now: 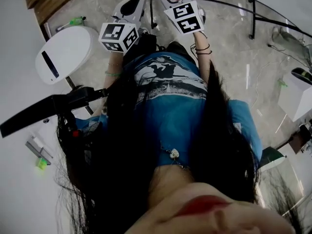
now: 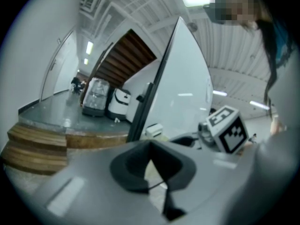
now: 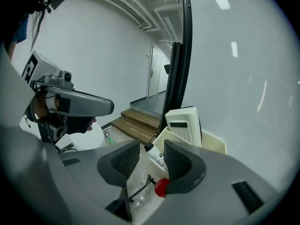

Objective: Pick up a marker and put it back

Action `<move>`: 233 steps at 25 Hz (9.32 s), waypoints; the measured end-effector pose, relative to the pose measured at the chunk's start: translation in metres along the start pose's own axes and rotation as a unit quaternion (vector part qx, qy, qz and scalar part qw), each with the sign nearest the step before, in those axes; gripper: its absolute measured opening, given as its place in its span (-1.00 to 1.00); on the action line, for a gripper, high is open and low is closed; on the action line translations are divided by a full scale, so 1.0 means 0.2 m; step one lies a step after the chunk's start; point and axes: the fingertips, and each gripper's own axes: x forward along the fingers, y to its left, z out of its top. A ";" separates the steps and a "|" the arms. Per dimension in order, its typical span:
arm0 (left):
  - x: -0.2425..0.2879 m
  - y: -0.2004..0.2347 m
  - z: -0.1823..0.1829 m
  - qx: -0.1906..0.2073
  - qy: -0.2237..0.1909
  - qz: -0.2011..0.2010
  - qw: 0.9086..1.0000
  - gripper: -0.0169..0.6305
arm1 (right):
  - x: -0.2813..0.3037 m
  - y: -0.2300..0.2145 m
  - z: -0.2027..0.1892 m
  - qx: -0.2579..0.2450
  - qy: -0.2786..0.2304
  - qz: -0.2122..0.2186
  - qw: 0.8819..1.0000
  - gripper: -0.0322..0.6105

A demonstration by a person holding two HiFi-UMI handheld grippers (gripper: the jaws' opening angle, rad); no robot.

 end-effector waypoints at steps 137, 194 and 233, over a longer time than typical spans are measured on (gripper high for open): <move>0.06 0.02 -0.04 0.005 0.022 -0.005 1.000 -0.98 | -0.14 -0.17 0.20 0.162 -0.149 -0.004 0.975 -0.63; -0.94 -1.29 -0.69 -0.028 -0.001 0.186 0.982 -0.98 | -1.26 0.61 -0.66 0.198 -0.116 0.197 0.953 -0.84; -1.45 -2.52 -1.24 -0.054 -0.005 0.119 0.991 -0.98 | -2.50 1.20 -1.49 0.224 -0.107 0.196 0.949 -0.84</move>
